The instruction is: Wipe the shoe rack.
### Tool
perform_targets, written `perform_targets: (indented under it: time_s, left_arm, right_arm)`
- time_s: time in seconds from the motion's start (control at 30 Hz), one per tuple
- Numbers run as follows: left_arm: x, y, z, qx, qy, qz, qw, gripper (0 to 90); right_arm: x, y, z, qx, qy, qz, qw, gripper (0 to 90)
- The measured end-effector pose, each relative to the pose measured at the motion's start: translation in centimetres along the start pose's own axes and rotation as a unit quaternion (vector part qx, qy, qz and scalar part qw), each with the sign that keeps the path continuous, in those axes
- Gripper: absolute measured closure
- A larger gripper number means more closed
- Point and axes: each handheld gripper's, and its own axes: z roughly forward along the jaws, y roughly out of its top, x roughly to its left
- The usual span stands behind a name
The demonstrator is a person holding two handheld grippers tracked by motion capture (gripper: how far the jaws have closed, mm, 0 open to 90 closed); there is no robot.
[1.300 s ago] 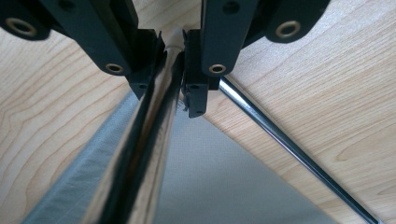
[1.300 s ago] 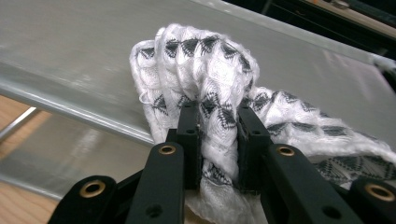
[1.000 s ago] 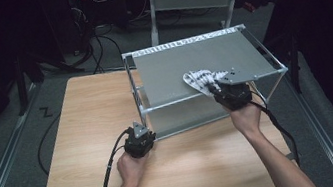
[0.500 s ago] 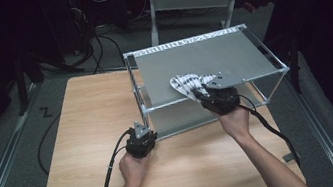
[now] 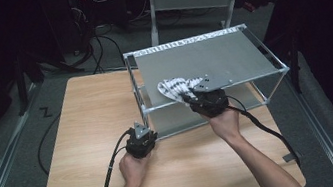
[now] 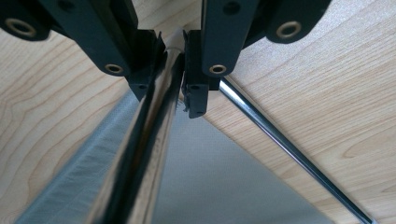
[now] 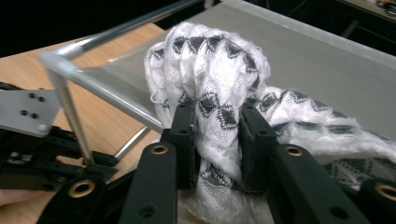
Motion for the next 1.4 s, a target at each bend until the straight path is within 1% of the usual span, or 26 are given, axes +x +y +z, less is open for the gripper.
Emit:
perform_targets:
  time_s: [0.1, 0.13, 0.2, 0.33, 0.43, 0.47, 0.53, 0.57, 0.6, 0.63, 0.67, 0.77, 0.83, 0.87, 0.9, 0.97, 1.0, 1.03, 1.07, 1.1, 1.13, 1.2, 1.27, 1.3, 1.33, 1.4]
  left_arm:
    - [0.0, 0.0, 0.0, -0.001, 0.0, 0.0, 1.0, 79.4]
    - [0.1, 0.0, 0.0, -0.001, -0.002, -0.001, 1.0, 79.3]
    - [0.0, 0.0, 0.0, -0.001, -0.001, -0.001, 1.0, 79.4]
    - [0.0, 0.0, 0.0, 0.0, -0.002, 0.0, 1.0, 79.3]
    - [0.1, 0.0, 0.0, 0.0, -0.003, 0.001, 1.0, 79.3]
    - [0.1, 0.0, 0.0, 0.0, -0.003, 0.001, 1.0, 79.3]
    - [0.1, 0.0, 0.0, 0.0, -0.003, 0.001, 1.0, 79.3]
    - [0.1, 0.0, 0.0, 0.0, -0.004, 0.001, 1.0, 79.3]
    - [0.1, 0.0, 0.0, 0.0, -0.004, 0.001, 1.0, 79.3]
    - [0.1, 0.0, 0.0, 0.0, -0.004, 0.0, 1.0, 79.3]
    - [0.1, 0.0, 0.0, 0.001, -0.005, 0.001, 1.0, 79.3]
    - [0.1, 0.0, 0.0, 0.0, -0.006, -0.001, 1.0, 79.2]
    - [0.1, 0.0, 0.0, 0.0, -0.006, 0.0, 1.0, 79.3]
    - [0.1, 0.0, 0.0, 0.0, -0.005, 0.0, 1.0, 79.3]
    - [0.1, 0.0, 0.0, 0.0, -0.006, 0.0, 1.0, 79.3]
    - [0.1, 0.0, 0.0, 0.001, -0.005, 0.001, 1.0, 79.3]
    - [0.1, 0.0, 0.0, 0.001, -0.005, 0.001, 1.0, 79.3]
    - [0.1, 0.0, 0.0, 0.0, -0.005, 0.0, 1.0, 79.3]
    - [0.1, 0.0, 0.0, 0.0, -0.005, 0.0, 1.0, 79.3]
    - [0.1, 0.0, 0.0, 0.0, -0.006, 0.0, 1.0, 79.3]
    - [0.1, 0.0, 0.0, 0.001, -0.006, 0.0, 1.0, 79.3]
    - [0.1, 0.0, 0.0, 0.001, -0.006, 0.0, 1.0, 79.3]
    - [0.1, 0.0, 0.0, 0.001, -0.006, 0.0, 1.0, 79.3]
    - [0.1, 0.0, 0.0, 0.001, -0.006, -0.001, 1.0, 79.3]
    - [0.1, 0.0, 0.0, 0.001, -0.006, -0.001, 1.0, 79.2]
    - [0.1, 0.0, 0.0, 0.001, -0.006, -0.001, 1.0, 79.2]
  right_arm:
    - [1.2, 0.7, 0.5, 0.001, 0.01, -0.016, 0.9998, 73.0]
    - [2.0, 1.0, 0.9, -0.003, 0.02, -0.022, 0.9996, 73.2]
    - [2.4, 1.3, 1.2, -0.003, 0.03, -0.022, 0.9993, 73.8]
    - [2.5, 1.4, 1.3, -0.004, 0.032, -0.02, 0.9993, 74.2]
    - [1.8, 1.3, 1.0, 0.005, 0.015, -0.026, 0.9995, 74.2]
    - [1.0, 1.0, 0.6, 0.01, 0.002, -0.023, 0.9997, 74.4]
    - [0.6, 0.9, 0.5, 0.011, -0.002, -0.02, 0.9997, 74.4]
    - [-0.5, 0.5, 0.1, 0.013, -0.013, -0.009, 0.9998, 74.6]
    - [-0.5, 0.5, 0.1, 0.013, -0.013, -0.009, 0.9998, 74.6]
    - [-1.5, 0.0, -0.3, 0.013, -0.024, 0.002, 0.9996, 74.7]
    - [-2.0, -0.2, -0.5, 0.014, -0.029, 0.006, 0.9994, 74.9]
    - [-3.2, -0.8, -1.1, 0.018, -0.051, 0.011, 0.9985, 75.1]
    - [-3.6, -1.1, -1.3, 0.018, -0.057, 0.014, 0.9981, 75.1]
    - [-4.5, -1.6, -1.8, 0.018, -0.068, 0.022, 0.9973, 75.0]
    - [-4.5, -1.6, -1.8, 0.018, -0.068, 0.022, 0.9973, 75.0]
    - [-5.3, -2.1, -2.2, 0.019, -0.085, 0.027, 0.9958, 75.0]
    - [-5.8, -2.4, -2.4, 0.019, -0.087, 0.035, 0.9954, 75.0]
    - [-6.6, -2.7, -2.7, 0.021, -0.102, 0.04, 0.9937, 75.0]
    - [-6.6, -2.7, -2.7, 0.021, -0.102, 0.04, 0.9937, 75.0]
    - [-7.5, -3.1, -3.0, 0.024, -0.112, 0.049, 0.9921, 75.0]
    - [-7.8, -3.2, -3.2, 0.027, -0.12, 0.052, 0.991, 75.0]
    - [-8.6, -3.6, -3.4, 0.032, -0.138, 0.049, 0.9887, 74.9]
    - [-9.1, -3.8, -3.6, 0.031, -0.141, 0.056, 0.988, 74.7]
    - [-10.0, -4.2, -4.0, 0.031, -0.15, 0.068, 0.9859, 74.5]
    - [-10.0, -4.2, -4.0, 0.031, -0.15, 0.068, 0.9859, 74.5]
    - [-10.9, -4.6, -4.3, 0.03, -0.158, 0.082, 0.9836, 74.4]
